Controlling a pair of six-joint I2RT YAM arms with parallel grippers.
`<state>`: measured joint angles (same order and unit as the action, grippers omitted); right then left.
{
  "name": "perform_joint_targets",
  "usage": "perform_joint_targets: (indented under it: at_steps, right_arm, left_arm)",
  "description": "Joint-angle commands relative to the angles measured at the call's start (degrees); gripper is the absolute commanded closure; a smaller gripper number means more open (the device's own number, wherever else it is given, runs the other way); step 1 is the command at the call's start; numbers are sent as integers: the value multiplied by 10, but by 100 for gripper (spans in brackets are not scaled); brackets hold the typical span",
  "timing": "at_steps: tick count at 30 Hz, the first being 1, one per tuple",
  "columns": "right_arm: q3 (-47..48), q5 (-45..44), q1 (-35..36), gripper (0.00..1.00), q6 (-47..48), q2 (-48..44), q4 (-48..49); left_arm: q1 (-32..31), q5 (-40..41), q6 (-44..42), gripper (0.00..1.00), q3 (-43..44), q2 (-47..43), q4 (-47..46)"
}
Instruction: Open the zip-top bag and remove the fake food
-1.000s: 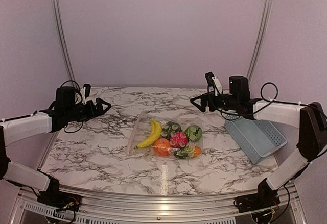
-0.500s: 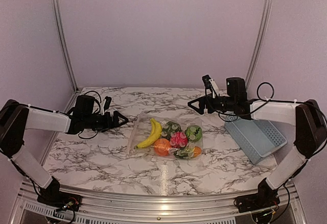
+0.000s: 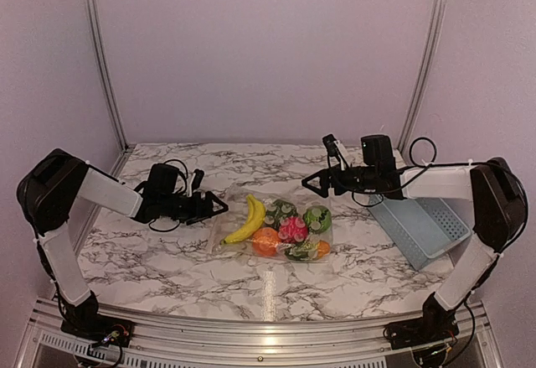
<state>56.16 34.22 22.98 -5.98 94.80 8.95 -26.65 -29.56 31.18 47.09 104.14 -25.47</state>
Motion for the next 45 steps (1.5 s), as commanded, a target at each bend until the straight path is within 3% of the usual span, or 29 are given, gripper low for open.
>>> perform_joint_targets:
  at_steps: [1, 9, 19, 37, 45]
  right_arm:
    - [3, 10, 6, 1, -4, 2, -1]
    - [-2, 8, 6, 1, -4, -3, 3]
    - [-3, 7, 7, 2, 7, -19, -6]
    - [-11, 26, 7, 2, 2, -78, 37]
    - [-5, 47, 7, 3, -8, -87, 58]
  left_arm:
    - [-11, -24, 23, 17, 15, 33, -49]
    - [-38, -30, 34, 40, 45, 86, -67]
    - [-39, -21, 13, 100, 72, 64, -28]
    - [-39, 85, -222, 100, 219, -84, 312]
    - [-43, 131, -303, 100, 343, -112, 481]
